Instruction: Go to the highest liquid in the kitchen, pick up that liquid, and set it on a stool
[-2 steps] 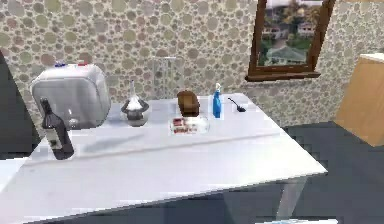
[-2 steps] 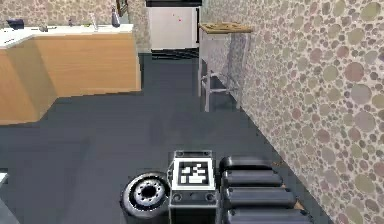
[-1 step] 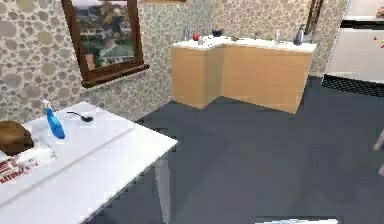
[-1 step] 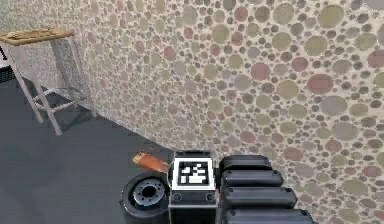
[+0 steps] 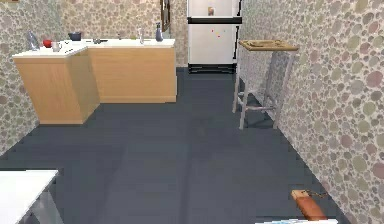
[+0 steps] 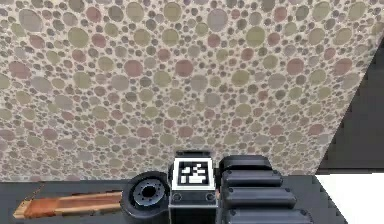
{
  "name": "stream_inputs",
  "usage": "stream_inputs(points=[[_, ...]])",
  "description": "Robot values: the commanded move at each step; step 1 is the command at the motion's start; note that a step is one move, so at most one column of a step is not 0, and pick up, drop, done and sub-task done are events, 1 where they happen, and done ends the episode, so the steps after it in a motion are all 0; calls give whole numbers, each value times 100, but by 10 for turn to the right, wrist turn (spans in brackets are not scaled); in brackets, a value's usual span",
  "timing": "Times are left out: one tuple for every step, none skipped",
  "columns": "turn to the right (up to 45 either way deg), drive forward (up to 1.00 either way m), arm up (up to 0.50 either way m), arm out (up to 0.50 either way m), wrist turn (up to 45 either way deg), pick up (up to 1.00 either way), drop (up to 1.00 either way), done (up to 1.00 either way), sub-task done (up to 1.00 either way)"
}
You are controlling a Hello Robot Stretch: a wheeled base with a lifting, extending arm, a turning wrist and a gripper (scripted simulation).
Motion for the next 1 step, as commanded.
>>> stream_inputs(points=[[0,100,0,0,0,0,0,0,0]])
